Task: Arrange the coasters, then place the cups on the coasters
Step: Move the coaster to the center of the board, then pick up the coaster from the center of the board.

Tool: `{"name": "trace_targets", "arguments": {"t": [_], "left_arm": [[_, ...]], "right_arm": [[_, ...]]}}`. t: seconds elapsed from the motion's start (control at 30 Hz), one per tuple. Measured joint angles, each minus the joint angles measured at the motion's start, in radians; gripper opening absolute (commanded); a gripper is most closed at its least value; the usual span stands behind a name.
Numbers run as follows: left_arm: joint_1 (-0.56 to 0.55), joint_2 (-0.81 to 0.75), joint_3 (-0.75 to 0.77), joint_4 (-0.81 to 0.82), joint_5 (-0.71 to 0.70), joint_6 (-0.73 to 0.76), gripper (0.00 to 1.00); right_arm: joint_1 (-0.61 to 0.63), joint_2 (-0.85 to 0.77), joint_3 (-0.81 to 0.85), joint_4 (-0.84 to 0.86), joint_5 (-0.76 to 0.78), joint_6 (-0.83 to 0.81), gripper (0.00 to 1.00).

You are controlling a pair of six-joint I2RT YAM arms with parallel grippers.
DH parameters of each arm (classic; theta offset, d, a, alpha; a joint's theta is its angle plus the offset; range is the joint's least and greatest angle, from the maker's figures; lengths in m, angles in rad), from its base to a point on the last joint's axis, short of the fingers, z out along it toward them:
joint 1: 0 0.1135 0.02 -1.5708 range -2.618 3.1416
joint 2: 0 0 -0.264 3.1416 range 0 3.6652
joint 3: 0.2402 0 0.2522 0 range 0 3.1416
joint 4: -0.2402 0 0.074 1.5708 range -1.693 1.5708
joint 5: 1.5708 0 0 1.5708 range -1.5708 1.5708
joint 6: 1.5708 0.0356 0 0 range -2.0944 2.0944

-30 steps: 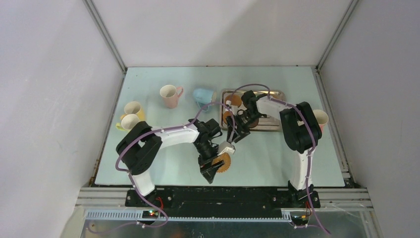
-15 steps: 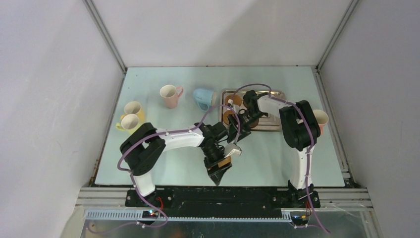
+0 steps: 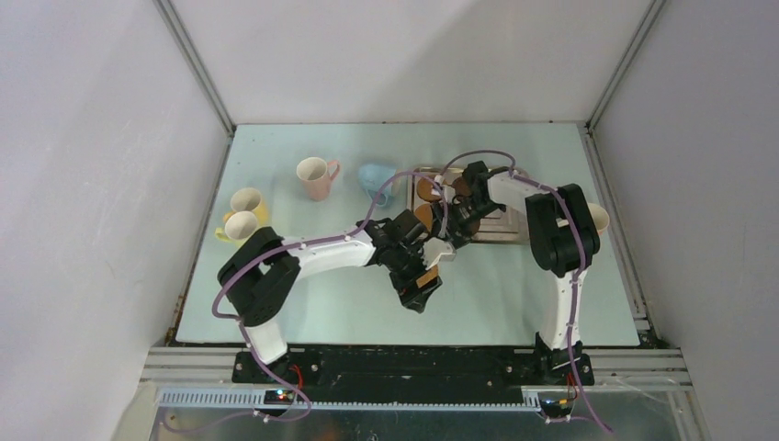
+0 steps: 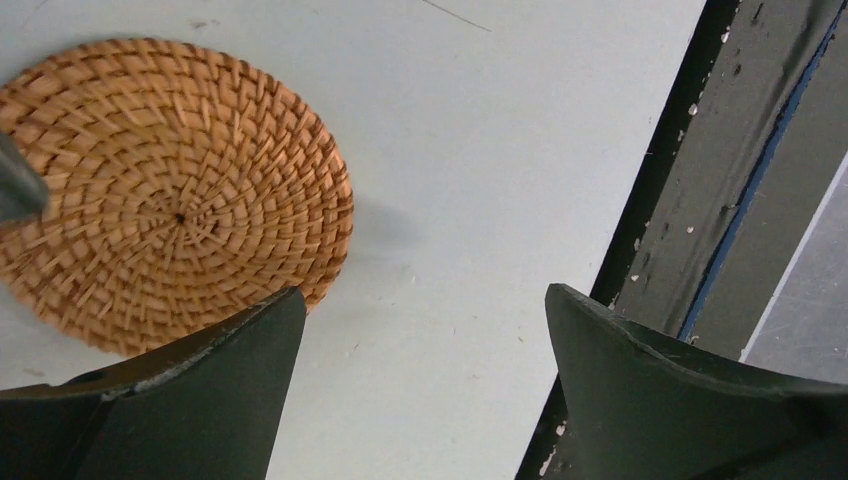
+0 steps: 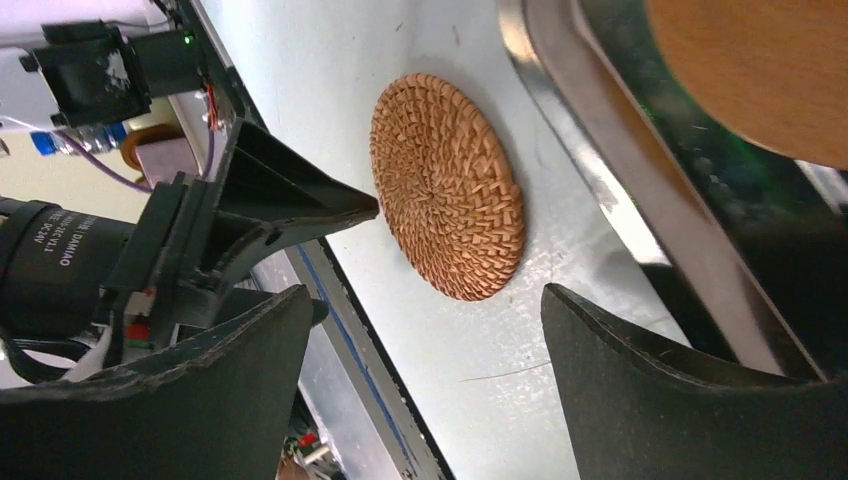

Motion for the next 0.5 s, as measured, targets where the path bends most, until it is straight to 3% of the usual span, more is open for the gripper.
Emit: {"name": "trace_targets", "arguments": {"t": [0.23,0.5], "left_arm": [[0.012,-0.037,-0.036,-0.007,0.035,0.01,0.98],[0.015,0.026,-0.012,-0.062,0.109,0.018,0.98]], "right_arm": [[-0.032,0.0,-0.002,0.063,0.001,0.067,0.89],[0.038,0.002,-0.002,0.117,0.045,0.12,0.9]]}}
